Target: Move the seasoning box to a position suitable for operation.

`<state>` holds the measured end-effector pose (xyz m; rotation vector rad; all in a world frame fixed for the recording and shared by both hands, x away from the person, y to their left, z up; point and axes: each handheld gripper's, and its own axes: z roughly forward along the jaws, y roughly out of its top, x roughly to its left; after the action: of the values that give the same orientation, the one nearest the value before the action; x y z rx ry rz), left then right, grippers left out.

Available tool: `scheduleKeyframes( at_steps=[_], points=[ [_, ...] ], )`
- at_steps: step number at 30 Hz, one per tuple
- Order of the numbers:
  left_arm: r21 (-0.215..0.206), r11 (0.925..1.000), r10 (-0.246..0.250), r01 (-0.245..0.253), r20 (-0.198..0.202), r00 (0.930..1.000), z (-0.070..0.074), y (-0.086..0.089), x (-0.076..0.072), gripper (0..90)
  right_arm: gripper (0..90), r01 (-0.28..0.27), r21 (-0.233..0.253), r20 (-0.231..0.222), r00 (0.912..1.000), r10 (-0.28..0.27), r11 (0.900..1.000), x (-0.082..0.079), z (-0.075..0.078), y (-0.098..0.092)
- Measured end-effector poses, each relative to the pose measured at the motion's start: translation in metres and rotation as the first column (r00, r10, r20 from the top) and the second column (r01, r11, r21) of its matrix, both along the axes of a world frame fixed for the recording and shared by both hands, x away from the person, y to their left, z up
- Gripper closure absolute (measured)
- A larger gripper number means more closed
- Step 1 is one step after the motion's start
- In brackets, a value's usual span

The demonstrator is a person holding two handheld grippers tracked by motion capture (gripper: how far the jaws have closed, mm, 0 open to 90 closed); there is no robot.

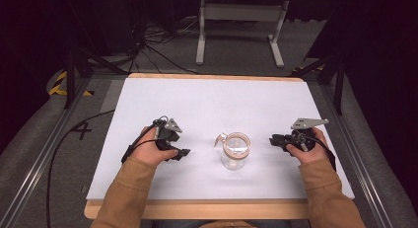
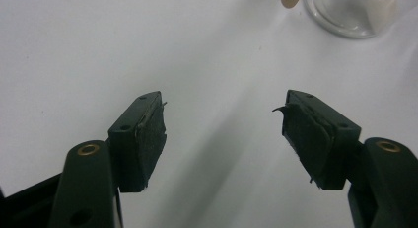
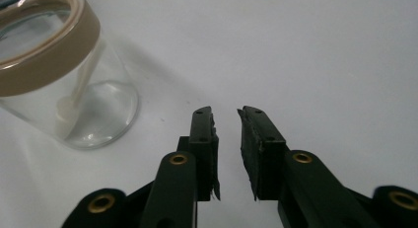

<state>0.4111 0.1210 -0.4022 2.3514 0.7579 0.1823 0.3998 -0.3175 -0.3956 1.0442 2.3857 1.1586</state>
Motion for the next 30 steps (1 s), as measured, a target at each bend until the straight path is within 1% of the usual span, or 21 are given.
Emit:
scheduleKeyframes(
  at_steps=[2, 5, 7, 8, 10, 11, 12, 13, 14, 15, 16, 18, 19, 21, 22, 23, 24, 26, 27, 28, 30],
  points=[
    [-0.031, 0.9995, -0.001, 0.001, 0.002, 1.0, 0.002, 0.0, -0.001, 33.2, 79.1, -0.028, 0.013, 0.008, 0.9996, 0.028, 1.0, 0.0, 0.001, 0.001],
    [-0.042, 0.9991, -0.005, 0.006, 0.013, 0.9999, 0.004, 0.0, -0.001, 33.4, 80.0, -0.039, 0.014, 0.008, 0.9992, 0.039, 0.999, -0.001, 0.001, 0.002],
    [-0.062, 0.998, -0.006, 0.008, 0.033, 0.9994, 0.006, 0.0, -0.002, 33.6, 81.4, -0.053, 0.017, -0.003, 0.9986, 0.053, 0.998, -0.001, 0.001, 0.003],
    [-0.068, 0.9977, -0.005, 0.007, 0.035, 0.9994, 0.007, 0.0, -0.002, 34.0, 82.7, -0.059, 0.019, 0.0, 0.9982, 0.059, 0.998, -0.002, 0.001, 0.004],
    [-0.101, 0.9948, -0.001, 0.006, 0.049, 0.9988, 0.009, 0.0, -0.003, 34.9, 84.9, -0.068, 0.022, 0.008, 0.9977, 0.067, 0.997, -0.003, 0.002, 0.006],
    [-0.112, 0.9937, -0.006, 0.014, 0.067, 0.9977, 0.011, 0.0, -0.003, 37.5, 86.0, -0.076, 0.028, 0.011, 0.9971, 0.075, 0.997, -0.003, 0.002, 0.007],
    [-0.127, 0.9917, -0.01, 0.019, 0.075, 0.9971, 0.014, 0.001, -0.004, 43.2, 86.8, -0.082, 0.035, 0.016, 0.9965, 0.082, 0.996, -0.004, 0.003, 0.008],
    [-0.149, 0.9887, -0.01, 0.02, 0.066, 0.9978, 0.016, 0.001, -0.005, 50.3, 87.3, -0.093, 0.05, 0.023, 0.9955, 0.092, 0.994, -0.005, 0.004, 0.009],
    [-0.165, 0.986, -0.009, 0.02, 0.068, 0.9977, 0.017, 0.001, -0.006, 53.9, 87.5, -0.098, 0.062, 0.026, 0.995, 0.096, 0.993, -0.005, 0.005, 0.011],
    [-0.199, 0.98, -0.004, 0.016, 0.062, 0.9981, 0.019, 0.001, -0.006, 56.9, 87.5, -0.1, 0.069, 0.026, 0.9948, 0.098, 0.993, -0.005, 0.005, 0.012],
    [-0.221, 0.9749, -0.011, 0.025, 0.066, 0.9978, 0.021, 0.002, -0.006, 60.2, 87.5, -0.105, 0.068, 0.03, 0.9942, 0.103, 0.992, -0.006, 0.005, 0.013],
    [-0.264, 0.9641, -0.005, 0.027, 0.082, 0.9967, 0.022, 0.001, -0.006, 65.1, 87.4, -0.112, 0.065, 0.036, 0.9933, 0.11, 0.992, -0.006, 0.003, 0.017],
    [-0.273, 0.9614, -0.008, 0.03, 0.082, 0.9966, 0.023, 0.001, -0.007, 70.4, 87.3, -0.114, 0.068, 0.041, 0.9929, 0.112, 0.991, -0.007, 0.003, 0.018],
    [-0.297, 0.9536, -0.022, 0.05, 0.097, 0.995, 0.022, -0.001, -0.006, 80.0, 86.4, -0.121, 0.067, 0.042, 0.9921, 0.119, 0.99, -0.007, 0.002, 0.02],
    [-0.307, 0.9505, -0.018, 0.049, 0.1, 0.9948, 0.021, -0.003, -0.007, 83.7, 86.3, -0.124, 0.065, 0.04, 0.9918, 0.121, 0.99, -0.007, 0.002, 0.021],
    [-0.312, 0.9483, -0.024, 0.058, 0.111, 0.9936, 0.021, -0.005, -0.006, 85.7, 86.2, -0.124, 0.065, 0.043, 0.9917, 0.121, 0.99, -0.007, 0.001, 0.021],
    [-0.324, 0.9443, -0.022, 0.057, 0.11, 0.9937, 0.019, -0.007, -0.007, 87.3, 86.1, -0.124, 0.065, 0.042, 0.9917, 0.122, 0.99, -0.007, 0.001, 0.021],
    [-0.325, 0.9435, -0.027, 0.063, 0.113, 0.9933, 0.017, -0.013, -0.007, 88.5, 85.8, -0.122, 0.066, 0.042, 0.9919, 0.119, 0.99, -0.007, 0.001, 0.021],
    [-0.325, 0.9429, -0.034, 0.073, 0.123, 0.9918, 0.016, -0.016, -0.007, 88.5, 85.6, -0.122, 0.067, 0.042, 0.992, 0.119, 0.99, -0.007, 0.001, 0.021],
    [-0.319, 0.9452, -0.032, 0.069, 0.118, 0.9925, 0.015, -0.018, -0.008, 88.4, 85.5, -0.122, 0.066, 0.044, 0.9919, 0.119, 0.99, -0.007, 0.001, 0.021],
    [-0.327, 0.9431, -0.024, 0.062, 0.117, 0.9928, 0.011, -0.025, -0.01, 89.5, 85.4, -0.121, 0.065, 0.044, 0.992, 0.119, 0.99, -0.007, 0.001, 0.021]
  ],
)
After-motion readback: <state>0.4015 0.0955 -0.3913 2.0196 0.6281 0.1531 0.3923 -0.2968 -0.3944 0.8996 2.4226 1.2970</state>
